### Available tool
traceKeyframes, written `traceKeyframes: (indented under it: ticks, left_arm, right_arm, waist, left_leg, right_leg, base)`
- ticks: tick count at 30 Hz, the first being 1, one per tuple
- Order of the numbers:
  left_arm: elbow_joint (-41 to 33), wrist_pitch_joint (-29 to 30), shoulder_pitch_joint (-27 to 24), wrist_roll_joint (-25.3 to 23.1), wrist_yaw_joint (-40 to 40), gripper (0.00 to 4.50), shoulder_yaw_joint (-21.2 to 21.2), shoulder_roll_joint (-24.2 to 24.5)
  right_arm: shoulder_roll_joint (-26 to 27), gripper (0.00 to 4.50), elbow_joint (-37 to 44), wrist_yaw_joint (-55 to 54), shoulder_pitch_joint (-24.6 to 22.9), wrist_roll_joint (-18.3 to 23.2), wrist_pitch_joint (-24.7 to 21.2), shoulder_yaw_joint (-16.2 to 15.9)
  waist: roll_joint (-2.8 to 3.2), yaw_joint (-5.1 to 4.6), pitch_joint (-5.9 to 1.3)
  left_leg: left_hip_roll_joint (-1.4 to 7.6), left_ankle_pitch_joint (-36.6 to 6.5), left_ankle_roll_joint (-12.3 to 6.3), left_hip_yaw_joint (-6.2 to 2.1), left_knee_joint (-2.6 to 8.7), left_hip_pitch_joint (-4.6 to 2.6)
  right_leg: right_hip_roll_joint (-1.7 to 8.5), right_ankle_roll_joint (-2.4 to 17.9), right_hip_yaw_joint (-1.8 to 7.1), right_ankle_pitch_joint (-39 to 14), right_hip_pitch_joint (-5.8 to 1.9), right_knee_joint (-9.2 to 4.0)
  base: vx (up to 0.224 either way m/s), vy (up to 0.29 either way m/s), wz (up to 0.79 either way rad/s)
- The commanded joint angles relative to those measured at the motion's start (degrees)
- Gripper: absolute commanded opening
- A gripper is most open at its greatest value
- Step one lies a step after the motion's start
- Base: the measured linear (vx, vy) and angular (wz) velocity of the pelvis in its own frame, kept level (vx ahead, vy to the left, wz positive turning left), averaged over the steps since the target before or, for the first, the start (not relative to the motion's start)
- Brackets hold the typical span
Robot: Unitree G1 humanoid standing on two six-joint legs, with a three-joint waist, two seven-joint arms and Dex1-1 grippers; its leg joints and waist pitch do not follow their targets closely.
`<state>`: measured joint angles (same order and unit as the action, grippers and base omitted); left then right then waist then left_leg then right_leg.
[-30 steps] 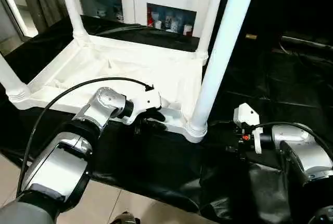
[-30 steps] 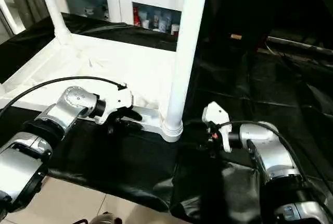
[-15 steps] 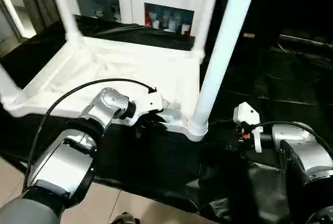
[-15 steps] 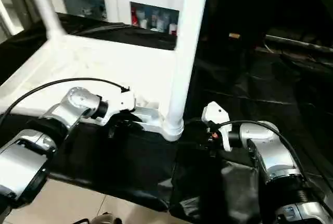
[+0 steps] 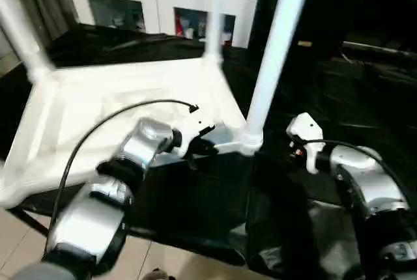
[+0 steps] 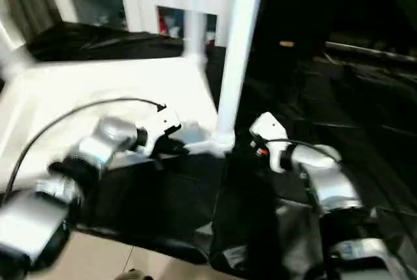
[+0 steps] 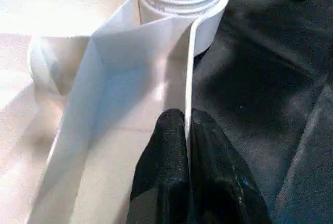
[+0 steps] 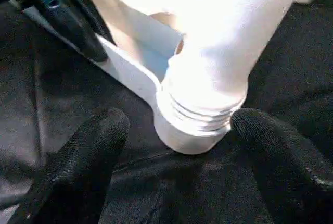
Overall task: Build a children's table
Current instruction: Rotate table base
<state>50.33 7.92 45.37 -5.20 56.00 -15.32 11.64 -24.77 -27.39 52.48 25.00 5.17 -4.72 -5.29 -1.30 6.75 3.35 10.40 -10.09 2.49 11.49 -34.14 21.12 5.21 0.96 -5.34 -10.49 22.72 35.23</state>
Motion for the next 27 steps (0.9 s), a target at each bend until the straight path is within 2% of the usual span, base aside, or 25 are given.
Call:
traceKeyframes:
  ticks: [1, 2, 5, 6, 7, 9, 14, 16, 18, 24, 25, 27]
  left_arm:
    - [0.02, 0.03, -3.47, 2.07, -0.37, 0.01, 0.89, -0.82]
    - [-2.33, -0.38, -5.01, 1.83, -0.72, 0.01, 0.76, -0.88]
    - [-5.44, 0.98, -6.80, 1.13, -1.37, 0.01, 0.29, -0.51]
    - [-6.15, 1.58, -7.26, 1.13, -1.74, 0.01, 0.38, -0.44]
    - [-7.41, 2.35, -7.92, 1.11, -2.21, 0.01, 0.47, -0.39]
    - [-10.41, 3.69, -9.53, 0.97, -1.94, 0.01, 0.07, 0.25]
    - [-13.22, 3.97, -11.19, 0.31, -0.11, 0.01, -1.30, 1.54]
    - [-14.90, 3.72, -11.99, -0.04, 1.33, 0.01, -2.32, 2.35]
    - [-16.24, 4.12, -12.52, -0.15, 1.88, 0.01, -2.68, 2.66]
    - [-18.02, 5.42, -13.04, -0.20, 1.89, 0.01, -2.74, 2.92]
    - [-17.98, 5.37, -13.04, -0.22, 1.89, 0.00, -2.73, 2.93]
    - [-17.95, 5.34, -13.00, -0.25, 1.83, 0.00, -2.76, 2.94]
  right_arm:
    - [0.58, 3.78, -0.16, -0.82, 0.89, 0.94, 0.48, 0.85]
    - [1.66, 3.78, -1.06, -1.76, 1.22, 1.14, 1.45, 0.89]
    - [3.03, 3.78, -2.98, -3.67, 2.18, 1.04, 2.76, 1.23]
    - [3.54, 3.78, -3.77, -4.48, 2.66, 0.99, 3.36, 1.46]
    - [3.95, 3.78, -4.36, -5.06, 3.00, 0.91, 3.83, 1.67]
    - [4.60, 3.78, -5.57, -5.23, 3.89, 0.89, 3.93, 1.82]
    - [4.74, 3.78, -8.06, -4.14, 5.07, -0.16, 5.24, 0.53]
    - [5.17, 3.78, -9.40, -3.84, 5.96, -0.04, 5.88, 0.20]
    - [5.61, 3.78, -10.63, -3.89, 6.80, -0.25, 6.44, -0.08]
    - [6.49, 3.78, -14.09, -3.20, 8.50, -0.74, 8.00, -0.56]
    - [6.74, 3.50, -14.37, -3.07, 8.64, -0.55, 7.94, -0.46]
    - [7.03, 3.40, -14.92, -2.70, 8.89, -0.51, 8.18, -0.44]
  waist:
    - [-1.48, 0.38, -3.74]
    - [-1.60, 0.21, -3.81]
    - [-1.37, -0.01, -3.86]
    - [-1.56, -0.16, -3.83]
    - [-1.45, -0.17, -3.90]
    - [-1.64, -0.18, -3.87]
    - [-1.58, -0.28, -3.89]
    - [-1.52, -0.31, -3.90]
    - [-1.71, -0.55, -3.84]
    - [-1.46, -0.56, -3.83]
    - [-1.46, -0.63, -3.84]
    - [-1.54, -0.64, -3.87]
  left_leg:
    - [3.23, -10.85, -4.49, -1.76, 3.81, -0.43]
    - [3.40, -11.01, -4.27, -1.84, 3.90, -0.38]
    - [3.47, -11.02, -3.77, -1.84, 4.00, -0.49]
    - [3.47, -10.98, -3.69, -1.81, 4.03, -0.43]
    - [3.40, -10.71, -3.65, -1.75, 3.97, -0.52]
    - [3.38, -9.97, -3.96, -1.66, 3.93, -0.47]
    - [3.29, -8.51, -4.60, -1.57, 3.90, -0.31]
    - [3.35, -8.68, -4.48, -1.59, 3.93, -0.38]
    - [3.33, -9.25, -4.30, -1.57, 3.99, -0.34]
    - [3.45, -10.18, -3.51, -1.59, 4.12, -0.61]
    - [3.40, -10.37, -3.41, -1.59, 4.15, -0.64]
    - [3.40, -10.54, -3.34, -1.59, 4.15, -0.63]
  right_leg:
    - [4.74, 10.74, 3.04, -17.40, -2.73, -5.04]
    - [4.88, 10.67, 3.09, -17.15, -2.70, -4.92]
    - [4.91, 11.00, 3.16, -16.38, -2.59, -4.70]
    - [4.87, 11.11, 3.14, -16.19, -2.56, -4.70]
    - [4.87, 11.17, 3.19, -15.74, -2.56, -4.61]
    - [4.88, 11.20, 3.28, -15.07, -2.59, -4.49]
    - [4.78, 11.65, 3.30, -12.79, -2.64, -4.29]
    - [4.79, 11.73, 3.31, -12.59, -2.62, -4.25]
    - [4.80, 11.95, 3.34, -12.84, -2.67, -4.26]
    - [4.73, 12.17, 3.41, -12.90, -2.52, -4.31]
    - [4.64, 12.31, 3.39, -12.62, -2.53, -4.32]
    - [4.65, 12.31, 3.41, -12.18, -2.58, -4.27]
  base:
    - [0.000, 0.000, 0.00]
    - [0.000, 0.000, 0.00]
    - [0.000, 0.000, 0.00]
    - [0.000, 0.000, 0.00]
    - [0.000, 0.000, 0.00]
    - [0.000, 0.000, 0.00]
    - [0.000, 0.000, 0.00]
    - [0.000, 0.000, 0.00]
    - [0.000, 0.000, 0.00]
    - [0.000, 0.000, 0.00]
    - [0.000, 0.000, 0.00]
    - [0.000, 0.000, 0.00]
